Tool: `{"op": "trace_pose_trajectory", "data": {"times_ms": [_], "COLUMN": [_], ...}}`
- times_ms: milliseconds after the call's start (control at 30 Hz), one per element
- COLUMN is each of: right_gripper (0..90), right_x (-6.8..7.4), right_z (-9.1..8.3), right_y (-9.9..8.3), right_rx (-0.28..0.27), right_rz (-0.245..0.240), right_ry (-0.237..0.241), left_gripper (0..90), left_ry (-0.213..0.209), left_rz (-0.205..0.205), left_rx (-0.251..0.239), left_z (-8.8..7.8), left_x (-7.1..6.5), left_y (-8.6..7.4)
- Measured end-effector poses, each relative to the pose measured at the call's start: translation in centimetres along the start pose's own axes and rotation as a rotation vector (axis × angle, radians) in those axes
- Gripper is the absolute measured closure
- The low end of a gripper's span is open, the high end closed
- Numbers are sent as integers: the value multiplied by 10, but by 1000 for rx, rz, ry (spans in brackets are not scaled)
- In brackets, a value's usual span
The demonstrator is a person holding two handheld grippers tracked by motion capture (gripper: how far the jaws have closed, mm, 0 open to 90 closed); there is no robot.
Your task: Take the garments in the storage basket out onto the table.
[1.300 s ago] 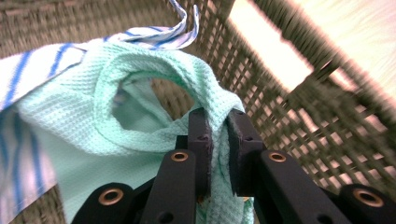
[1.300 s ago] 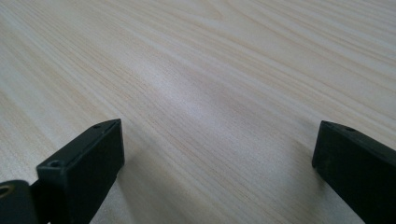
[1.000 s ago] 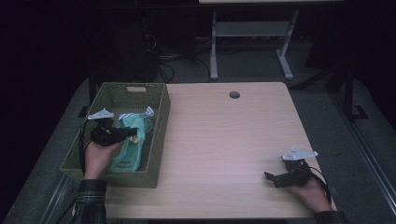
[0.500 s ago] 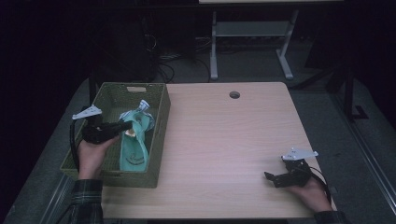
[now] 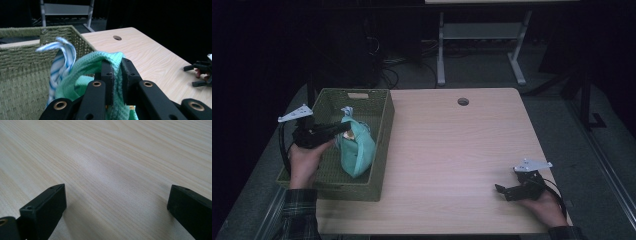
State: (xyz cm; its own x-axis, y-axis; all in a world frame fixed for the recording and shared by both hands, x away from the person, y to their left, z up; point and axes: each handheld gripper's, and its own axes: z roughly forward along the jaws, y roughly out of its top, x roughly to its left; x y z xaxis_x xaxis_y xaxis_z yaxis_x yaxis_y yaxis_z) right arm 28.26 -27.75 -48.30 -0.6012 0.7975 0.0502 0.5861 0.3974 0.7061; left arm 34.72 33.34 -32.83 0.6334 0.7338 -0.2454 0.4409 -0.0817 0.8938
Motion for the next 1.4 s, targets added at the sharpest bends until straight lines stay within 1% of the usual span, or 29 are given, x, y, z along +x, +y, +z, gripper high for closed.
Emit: {"op": "trace_pose_trajectory", "data": {"times_ms": [200, 333, 433, 567, 633, 667, 767, 867, 967, 1033, 1067, 1100, 1167, 1300, 1333, 1400], "right_gripper": [19, 19, 19, 19, 19, 19, 19, 19, 19, 20, 19, 19, 19, 19, 19, 20], "right_x": [0, 0, 0, 0, 0, 0, 0, 0, 0, 0, 0, 0, 0, 0, 0, 0], "right_z": [0, 0, 0, 0, 0, 0, 0, 0, 0, 0, 0, 0, 0, 0, 0, 0], "right_y": [0, 0, 0, 0, 0, 0, 0, 0, 0, 0, 0, 0, 0, 0, 0, 0], "right_rx": [0, 0, 1, 1, 1, 1, 1, 0, 0, 0, 0, 0, 0, 0, -1, -2], "right_rz": [0, -2, 2, 2, 2, 2, 1, 2, 2, 1, 2, 2, 2, 2, 2, 1], "right_ry": [-1, -1, -1, -2, -2, -2, -1, -1, -1, -1, -1, -1, -1, -1, -1, -2], "left_gripper": [813, 813, 813, 813, 813, 813, 813, 813, 813, 813, 813, 813, 813, 812, 813, 812], "left_ry": [-21, -32, -51, -60, -75, -78, -79, -95, -112, -129, -143, -143, -156, -169, -180, -186], "left_rz": [14, 18, 20, 34, 26, 37, 52, 49, 56, 60, 71, 71, 77, 85, 92, 96], "left_rx": [-29, -42, -61, -63, -75, -77, -76, -98, -114, -123, -128, -128, -136, -140, -141, -140], "left_z": [-5, -5, -7, -8, -8, -8, -9, -9, -10, -10, -10, -10, -8, -3, 0, 2], "left_x": [-6, -9, -12, -16, -17, -19, -22, -26, -29, -33, -37, -37, -42, -51, -56, -58], "left_y": [13, 18, 25, 32, 35, 38, 43, 48, 54, 58, 62, 62, 65, 71, 73, 74]}}
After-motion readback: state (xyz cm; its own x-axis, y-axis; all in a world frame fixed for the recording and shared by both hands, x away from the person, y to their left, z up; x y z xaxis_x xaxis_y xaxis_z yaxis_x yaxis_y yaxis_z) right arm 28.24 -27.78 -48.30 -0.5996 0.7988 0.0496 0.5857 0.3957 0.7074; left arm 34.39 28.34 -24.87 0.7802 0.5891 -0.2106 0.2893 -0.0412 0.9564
